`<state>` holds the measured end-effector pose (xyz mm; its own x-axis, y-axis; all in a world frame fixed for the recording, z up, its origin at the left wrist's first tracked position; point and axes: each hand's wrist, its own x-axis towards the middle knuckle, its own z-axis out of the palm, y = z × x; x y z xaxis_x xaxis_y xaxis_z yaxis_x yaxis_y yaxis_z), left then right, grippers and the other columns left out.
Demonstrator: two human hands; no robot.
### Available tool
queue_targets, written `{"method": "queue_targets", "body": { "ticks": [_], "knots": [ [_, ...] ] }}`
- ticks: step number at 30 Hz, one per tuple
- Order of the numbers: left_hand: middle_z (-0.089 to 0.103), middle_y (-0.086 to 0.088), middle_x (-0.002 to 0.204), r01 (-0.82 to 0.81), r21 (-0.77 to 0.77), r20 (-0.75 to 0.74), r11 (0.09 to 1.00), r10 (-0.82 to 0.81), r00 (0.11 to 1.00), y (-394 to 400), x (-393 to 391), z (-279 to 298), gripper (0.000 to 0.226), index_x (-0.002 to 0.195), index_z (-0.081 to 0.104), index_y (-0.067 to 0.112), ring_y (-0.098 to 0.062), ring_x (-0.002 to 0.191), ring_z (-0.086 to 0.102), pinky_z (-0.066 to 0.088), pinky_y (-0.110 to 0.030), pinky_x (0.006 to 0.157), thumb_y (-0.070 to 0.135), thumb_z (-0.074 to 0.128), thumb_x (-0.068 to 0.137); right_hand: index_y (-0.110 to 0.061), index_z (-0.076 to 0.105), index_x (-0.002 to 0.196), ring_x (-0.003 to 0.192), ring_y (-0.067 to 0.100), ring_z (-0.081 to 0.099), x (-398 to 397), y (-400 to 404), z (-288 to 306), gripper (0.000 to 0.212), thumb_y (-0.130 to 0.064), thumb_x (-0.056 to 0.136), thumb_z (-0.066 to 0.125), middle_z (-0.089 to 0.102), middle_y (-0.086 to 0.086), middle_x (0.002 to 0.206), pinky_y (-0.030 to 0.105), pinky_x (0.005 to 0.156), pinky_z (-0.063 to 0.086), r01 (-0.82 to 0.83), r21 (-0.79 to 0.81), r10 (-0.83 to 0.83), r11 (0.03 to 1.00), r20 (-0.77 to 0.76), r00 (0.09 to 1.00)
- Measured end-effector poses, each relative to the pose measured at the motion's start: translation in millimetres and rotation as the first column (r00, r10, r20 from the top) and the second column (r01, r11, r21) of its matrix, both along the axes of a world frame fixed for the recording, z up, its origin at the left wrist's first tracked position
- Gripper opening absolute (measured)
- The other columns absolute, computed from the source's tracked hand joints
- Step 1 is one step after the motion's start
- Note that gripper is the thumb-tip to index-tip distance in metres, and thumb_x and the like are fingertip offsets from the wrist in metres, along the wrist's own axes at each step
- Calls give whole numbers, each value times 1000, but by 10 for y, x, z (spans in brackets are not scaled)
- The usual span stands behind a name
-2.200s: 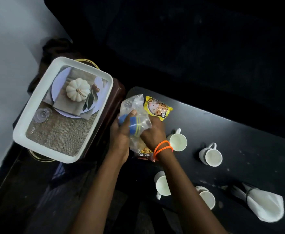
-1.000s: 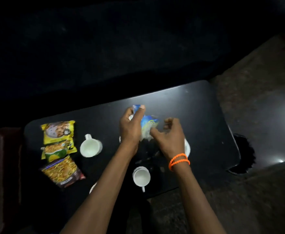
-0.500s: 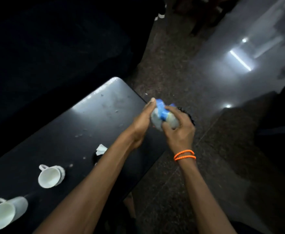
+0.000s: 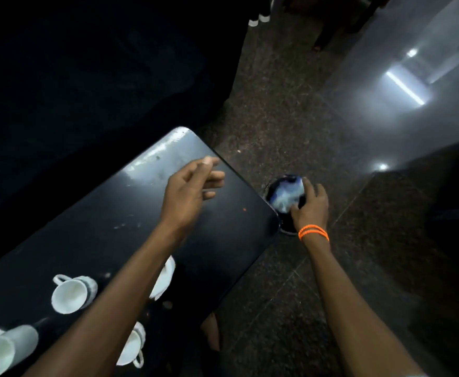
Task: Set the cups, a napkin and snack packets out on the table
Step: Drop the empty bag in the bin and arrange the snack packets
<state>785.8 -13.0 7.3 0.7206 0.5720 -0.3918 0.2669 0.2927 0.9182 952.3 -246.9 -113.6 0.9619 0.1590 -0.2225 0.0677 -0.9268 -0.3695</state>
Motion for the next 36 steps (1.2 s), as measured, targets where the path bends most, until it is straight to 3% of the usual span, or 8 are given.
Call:
{"method": "queue_targets", "body": {
  "ticks": [6,11,13,17,21,23,27,36],
  "knots": [
    [75,-2,82,-291,67,-81,954,296,952,525,-969,43,22,102,75,18,-7,74,72,53,-20,69,19,54,107,8,58,138,126,49,56,-875,910,495,58,2,84,78,59,33,135,49,112,40,-235,360,184,903,171,968],
    [73,6,75,-590,117,-111,799,600,792,926,-2235,27,15,98,74,25,-3,66,68,49,-16,62,22,60,101,-12,59,141,97,14,62,-2095,2094,1030,54,-15,90,77,65,20,122,2,88,45,-397,602,369,693,176,912],
    [74,5,76,-697,154,-148,700,714,684,1009,-2867,-16,17,97,75,27,-6,68,69,49,-15,60,20,61,101,-21,59,140,95,12,64,-2788,2518,1192,53,-16,91,76,65,9,122,12,85,52,-400,698,513,593,55,857],
    [78,2,86,-833,324,-299,448,884,359,944,-4159,-223,13,98,76,25,-14,81,73,54,-21,68,20,64,101,-14,66,132,98,17,67,-4259,3037,1150,46,-8,89,77,69,7,115,28,92,55,-515,713,813,476,-133,568],
    [71,-6,117,-836,445,-503,321,862,63,728,-5152,-649,19,115,69,19,-24,108,69,54,-37,92,21,70,96,-15,63,130,106,34,69,-5447,3097,763,40,-20,91,69,73,12,115,36,86,54,-812,440,891,383,-408,199],
    [65,-8,130,-889,265,-618,374,774,141,638,-5444,-911,44,135,61,7,-21,115,65,51,-34,99,26,71,97,-14,49,140,111,37,67,-5817,3019,553,50,-26,93,64,69,15,121,39,86,54,-876,283,835,390,-510,207],
    [75,-7,115,-886,-118,-574,449,697,430,476,-5616,-1270,27,125,66,7,-17,102,69,53,-18,73,21,64,102,-10,30,154,120,34,60,-6169,2819,244,71,-31,94,61,63,14,131,38,94,52,-899,148,797,412,-537,277],
    [78,-8,89,-902,-56,-585,429,718,377,439,-5726,-1391,21,99,69,11,-27,84,73,57,-34,69,30,62,104,-20,47,135,121,28,56,-6104,2604,147,53,-26,87,68,63,3,127,40,97,47,-862,258,828,436,-490,272]
  ]
}}
